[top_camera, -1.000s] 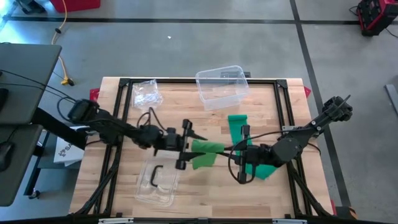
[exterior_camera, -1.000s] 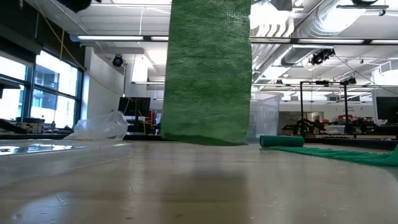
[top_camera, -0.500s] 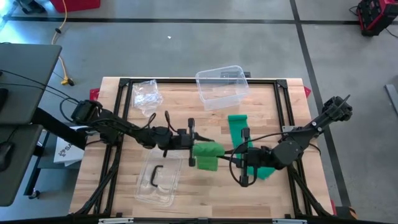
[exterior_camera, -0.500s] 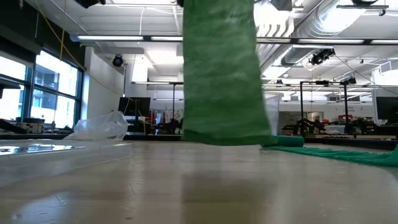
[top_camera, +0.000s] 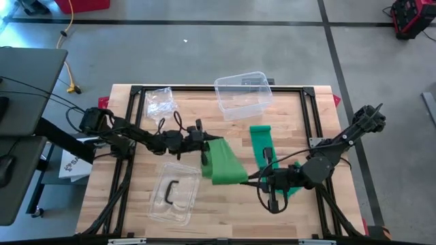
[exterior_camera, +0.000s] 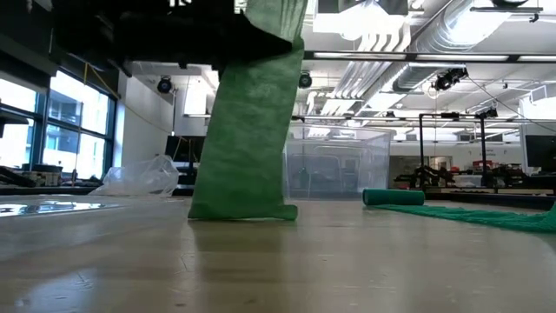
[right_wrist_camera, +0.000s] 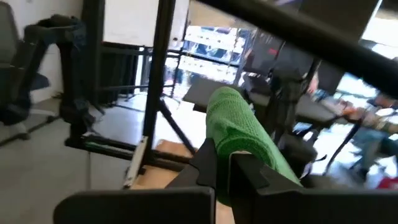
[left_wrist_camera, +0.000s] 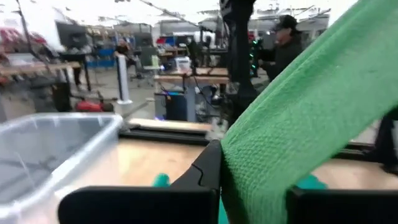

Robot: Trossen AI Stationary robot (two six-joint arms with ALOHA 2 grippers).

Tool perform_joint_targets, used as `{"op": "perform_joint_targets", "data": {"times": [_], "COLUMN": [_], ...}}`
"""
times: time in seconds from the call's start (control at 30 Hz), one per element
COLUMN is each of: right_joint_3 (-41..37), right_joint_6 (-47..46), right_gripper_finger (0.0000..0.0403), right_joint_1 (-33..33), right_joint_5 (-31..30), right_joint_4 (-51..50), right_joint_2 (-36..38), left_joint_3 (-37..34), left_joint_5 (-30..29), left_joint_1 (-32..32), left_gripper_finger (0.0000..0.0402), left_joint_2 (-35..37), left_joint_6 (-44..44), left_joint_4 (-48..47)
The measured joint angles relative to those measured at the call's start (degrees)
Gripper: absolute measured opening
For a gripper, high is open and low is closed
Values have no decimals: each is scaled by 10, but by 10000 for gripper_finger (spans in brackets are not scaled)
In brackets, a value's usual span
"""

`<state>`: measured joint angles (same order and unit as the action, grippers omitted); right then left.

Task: Roll bandage
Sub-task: Roll the green bandage

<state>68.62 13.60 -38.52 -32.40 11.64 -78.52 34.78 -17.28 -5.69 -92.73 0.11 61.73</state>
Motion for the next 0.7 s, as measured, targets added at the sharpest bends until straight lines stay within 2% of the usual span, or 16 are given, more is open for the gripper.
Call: {"op": "perform_joint_targets", "data": {"times": [0.27,0.37,0.5,0.7], "right_joint_3": [0,0,0,1], "right_joint_6": [190,253,330,345], "right_gripper_finger": [5,5,5,5], "right_joint_1": [6,15,24,26], "right_joint_5": [-113,-122,-122,-132], "right_joint_4": [67,66,32,-52], "right_joint_2": [0,0,1,1], "left_joint_3": [40,76,130,187], "left_joint_5": [48,51,96,154], "left_joint_1": [-80,-108,-131,-148], "left_gripper_finger": [0,0,0,5], "left_joint_2": [-20,-34,-55,-62], "left_joint_6": [-30,-35,-65,-93], "left_joint_4": [12,11,10,-40]}}
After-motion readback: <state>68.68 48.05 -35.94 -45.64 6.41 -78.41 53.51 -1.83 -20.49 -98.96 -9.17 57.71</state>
